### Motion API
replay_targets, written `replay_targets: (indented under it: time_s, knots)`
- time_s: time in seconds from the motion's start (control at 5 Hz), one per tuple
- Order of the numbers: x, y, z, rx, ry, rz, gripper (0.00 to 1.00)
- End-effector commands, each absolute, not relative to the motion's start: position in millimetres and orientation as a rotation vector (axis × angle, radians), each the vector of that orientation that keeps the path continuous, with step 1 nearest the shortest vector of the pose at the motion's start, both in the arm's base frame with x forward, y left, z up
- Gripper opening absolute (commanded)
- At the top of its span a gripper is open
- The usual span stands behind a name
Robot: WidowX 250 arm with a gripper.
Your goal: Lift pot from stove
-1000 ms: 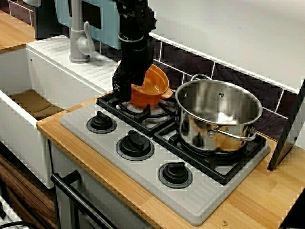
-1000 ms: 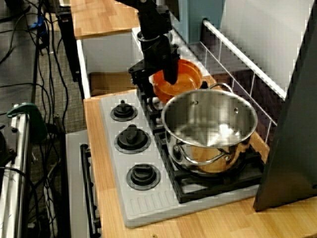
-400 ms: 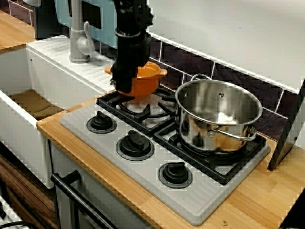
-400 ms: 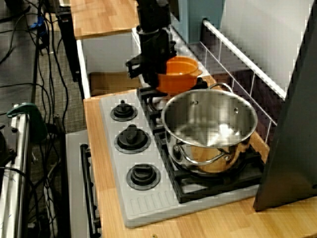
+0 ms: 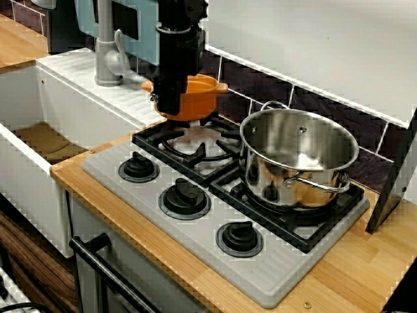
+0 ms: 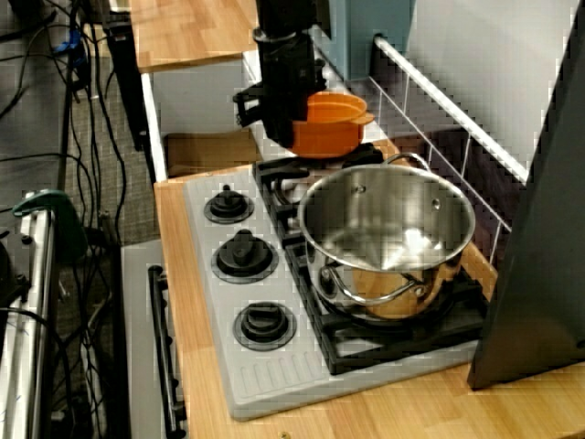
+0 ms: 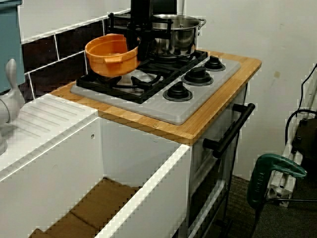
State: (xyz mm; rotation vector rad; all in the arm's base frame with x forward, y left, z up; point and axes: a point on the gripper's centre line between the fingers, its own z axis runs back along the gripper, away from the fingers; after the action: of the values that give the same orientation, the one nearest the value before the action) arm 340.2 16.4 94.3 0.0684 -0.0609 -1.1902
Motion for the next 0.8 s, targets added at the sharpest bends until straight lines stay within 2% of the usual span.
replay_targets:
  time_s: [0.0,0.6]
  knots:
    - [348,28,159,0.101,-0.191,-1.182,0.0]
    - [324,26,201,0.086,-0.269,-1.215,0.0]
